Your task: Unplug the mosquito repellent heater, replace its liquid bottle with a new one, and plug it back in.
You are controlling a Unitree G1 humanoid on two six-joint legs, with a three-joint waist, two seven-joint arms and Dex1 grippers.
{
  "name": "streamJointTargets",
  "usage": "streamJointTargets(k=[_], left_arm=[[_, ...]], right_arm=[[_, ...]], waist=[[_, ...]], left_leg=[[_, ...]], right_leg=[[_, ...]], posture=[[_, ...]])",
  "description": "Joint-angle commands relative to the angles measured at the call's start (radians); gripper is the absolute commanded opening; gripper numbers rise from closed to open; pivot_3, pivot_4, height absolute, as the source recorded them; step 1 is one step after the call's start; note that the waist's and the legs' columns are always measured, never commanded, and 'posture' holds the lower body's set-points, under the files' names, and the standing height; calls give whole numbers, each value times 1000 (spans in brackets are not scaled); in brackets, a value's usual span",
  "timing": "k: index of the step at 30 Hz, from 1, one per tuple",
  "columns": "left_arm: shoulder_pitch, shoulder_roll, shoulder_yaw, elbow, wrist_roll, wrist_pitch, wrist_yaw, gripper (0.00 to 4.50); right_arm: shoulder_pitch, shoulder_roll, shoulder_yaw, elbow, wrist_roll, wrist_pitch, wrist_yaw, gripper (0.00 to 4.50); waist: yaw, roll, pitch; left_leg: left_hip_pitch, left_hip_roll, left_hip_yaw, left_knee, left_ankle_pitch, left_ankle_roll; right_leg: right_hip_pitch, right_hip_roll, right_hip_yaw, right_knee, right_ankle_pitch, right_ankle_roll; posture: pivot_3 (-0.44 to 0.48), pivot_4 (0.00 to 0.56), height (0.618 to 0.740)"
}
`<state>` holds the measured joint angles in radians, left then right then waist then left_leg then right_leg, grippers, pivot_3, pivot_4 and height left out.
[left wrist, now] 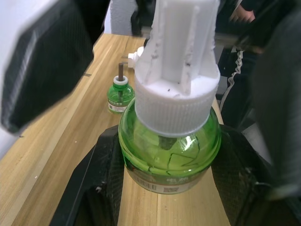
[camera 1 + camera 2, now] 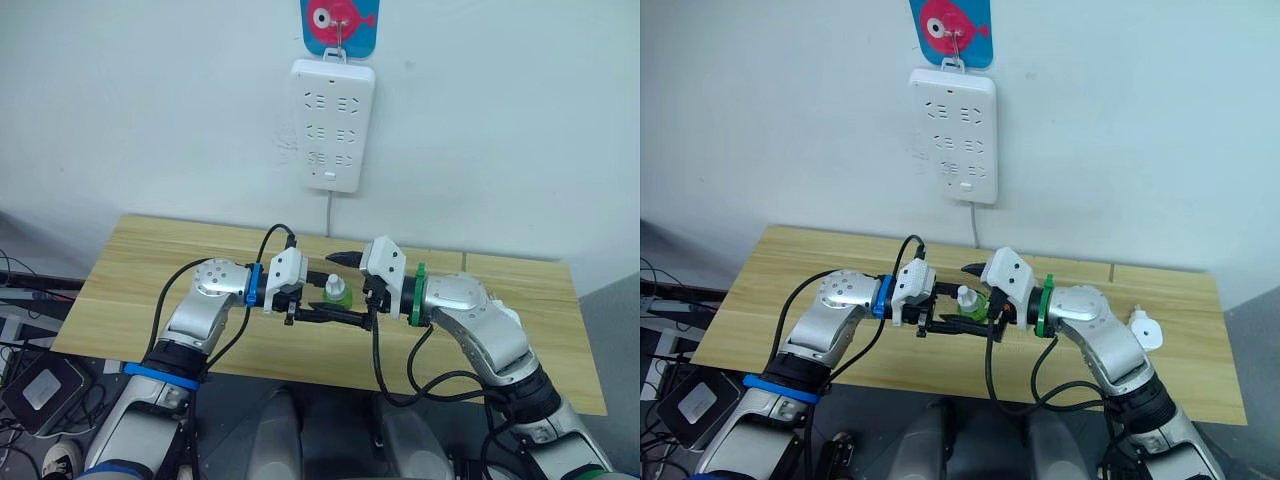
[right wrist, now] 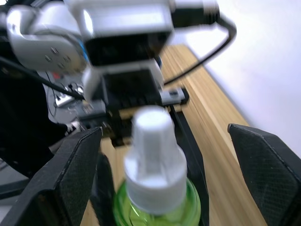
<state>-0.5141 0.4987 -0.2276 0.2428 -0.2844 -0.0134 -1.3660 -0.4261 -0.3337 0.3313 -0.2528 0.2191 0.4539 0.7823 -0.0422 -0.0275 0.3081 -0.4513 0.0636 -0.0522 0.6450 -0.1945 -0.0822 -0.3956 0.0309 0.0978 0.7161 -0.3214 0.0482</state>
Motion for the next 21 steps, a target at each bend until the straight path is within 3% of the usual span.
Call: streamJointTargets(k=[1,15,21], left_arm=[[2,-4,8,-24,-6,-15,-6,2232],[21,8,10,-36,-12,-19,-19,2232],[20,4,10,-35,-9,-20,-22,2232]], right_arm=[[-19,5,-47,-15,27,-7,-6,4459],[61,-196,-192,-140,170,71,82,4459],[53,-137,-123,-213,221,130,64,4459]], waist=[[0,0,0],[0,0,0],[-16,0,-1]], left_leg=[[0,0,0,0,0,0],[0,0,0,0,0,0],[0,0,0,0,0,0]], right_leg=[[0,0,0,0,0,0],[1,0,0,0,0,0],[1,0,0,0,0,0]], posture=[[-41,253,740],[-53,241,740],[-54,241,740]])
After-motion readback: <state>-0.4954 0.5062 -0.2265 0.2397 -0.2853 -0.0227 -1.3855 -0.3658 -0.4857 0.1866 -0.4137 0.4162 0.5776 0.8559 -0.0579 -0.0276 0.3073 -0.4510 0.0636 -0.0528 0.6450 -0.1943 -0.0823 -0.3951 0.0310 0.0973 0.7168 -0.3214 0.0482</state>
